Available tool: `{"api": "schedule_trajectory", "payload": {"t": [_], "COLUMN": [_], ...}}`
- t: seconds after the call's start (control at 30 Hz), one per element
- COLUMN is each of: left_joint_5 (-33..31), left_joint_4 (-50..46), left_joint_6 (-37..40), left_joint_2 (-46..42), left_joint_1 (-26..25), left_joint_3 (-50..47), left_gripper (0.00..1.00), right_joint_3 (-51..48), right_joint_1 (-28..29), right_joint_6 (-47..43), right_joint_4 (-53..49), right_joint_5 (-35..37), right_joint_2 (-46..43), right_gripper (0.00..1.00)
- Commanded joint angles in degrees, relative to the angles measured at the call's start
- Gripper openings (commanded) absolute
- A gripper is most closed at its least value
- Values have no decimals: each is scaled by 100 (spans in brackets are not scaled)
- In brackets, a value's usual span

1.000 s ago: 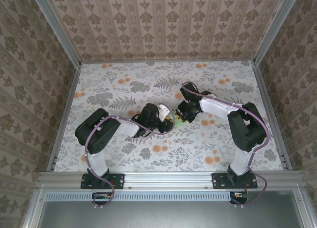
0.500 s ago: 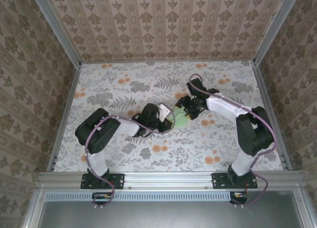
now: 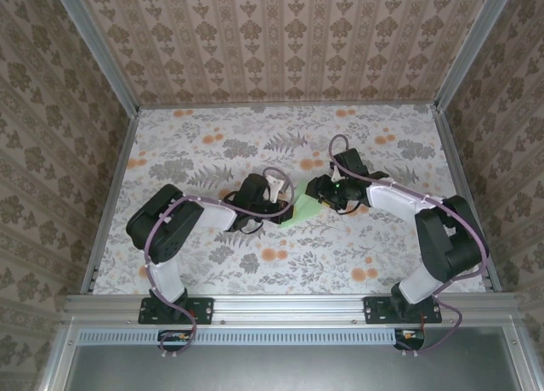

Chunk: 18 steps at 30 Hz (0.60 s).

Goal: Fold a paper plane with a square sheet of paper (pick it up from the middle)
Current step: Fourth fold the wing at the center of the table.

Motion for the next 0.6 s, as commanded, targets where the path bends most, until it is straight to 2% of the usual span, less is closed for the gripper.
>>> {"api": "schedule_trajectory", "payload": {"t": [0.0, 0.57], "left_joint_5": [170, 220], "left_joint_4": [227, 314], "left_joint_6": [-815, -1351], "left_joint_2": [-210, -64], "left_joint_1": [62, 149], "left_joint_3": [-138, -141], "left_gripper": [5, 6], "right_joint_3": [-28, 412], "right_joint_1": [19, 68], "right_joint_6": [-31, 62], "right_joint_4": [473, 492], "right_joint_5": [-418, -549], "right_joint_2": [251, 1176], "right_gripper": [54, 52]}}
